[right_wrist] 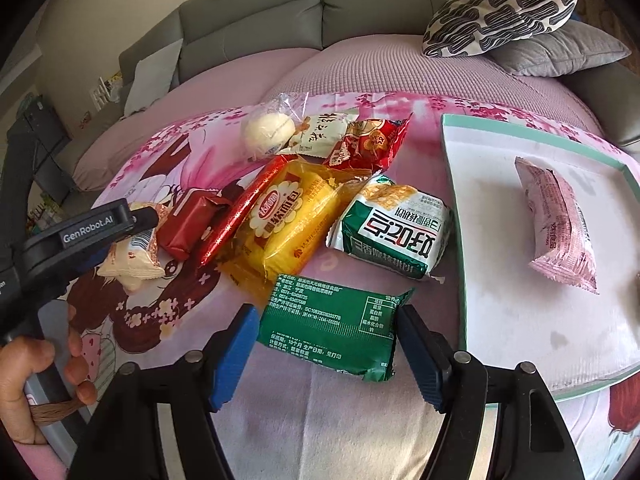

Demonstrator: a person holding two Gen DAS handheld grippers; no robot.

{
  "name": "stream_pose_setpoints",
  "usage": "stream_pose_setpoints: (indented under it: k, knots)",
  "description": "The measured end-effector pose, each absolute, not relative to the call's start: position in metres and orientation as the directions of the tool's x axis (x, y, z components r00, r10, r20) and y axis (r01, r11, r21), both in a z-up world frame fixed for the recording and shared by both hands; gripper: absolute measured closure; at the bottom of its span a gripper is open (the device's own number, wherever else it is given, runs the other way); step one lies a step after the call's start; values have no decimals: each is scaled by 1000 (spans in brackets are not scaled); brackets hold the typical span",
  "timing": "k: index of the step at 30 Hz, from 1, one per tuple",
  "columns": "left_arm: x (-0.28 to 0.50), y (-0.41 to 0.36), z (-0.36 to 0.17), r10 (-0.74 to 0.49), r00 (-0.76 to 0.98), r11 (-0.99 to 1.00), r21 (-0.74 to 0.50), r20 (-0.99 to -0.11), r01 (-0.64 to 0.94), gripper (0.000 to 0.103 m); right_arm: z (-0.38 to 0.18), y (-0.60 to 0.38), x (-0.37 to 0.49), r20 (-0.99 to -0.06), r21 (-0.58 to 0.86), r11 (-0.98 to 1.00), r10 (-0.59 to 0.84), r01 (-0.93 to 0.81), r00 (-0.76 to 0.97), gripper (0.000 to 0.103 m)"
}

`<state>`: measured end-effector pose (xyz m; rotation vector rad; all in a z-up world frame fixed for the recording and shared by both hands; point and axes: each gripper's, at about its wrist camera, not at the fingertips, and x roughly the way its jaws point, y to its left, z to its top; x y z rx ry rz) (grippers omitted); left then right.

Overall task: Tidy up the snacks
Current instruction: 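Grasp the cream bread bag with the left gripper while the right gripper grasps the green biscuit block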

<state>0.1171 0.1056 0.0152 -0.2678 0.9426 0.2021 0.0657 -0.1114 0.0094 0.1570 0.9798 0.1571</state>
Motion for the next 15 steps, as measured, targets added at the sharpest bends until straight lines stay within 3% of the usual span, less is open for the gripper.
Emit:
stream_pose_setpoints:
  k: [15]
  knots:
    - [116, 118, 2, 57, 547, 930, -155, -835, -334, 37, 2, -104, 70, -819, 153, 987, 153, -47, 552, 29]
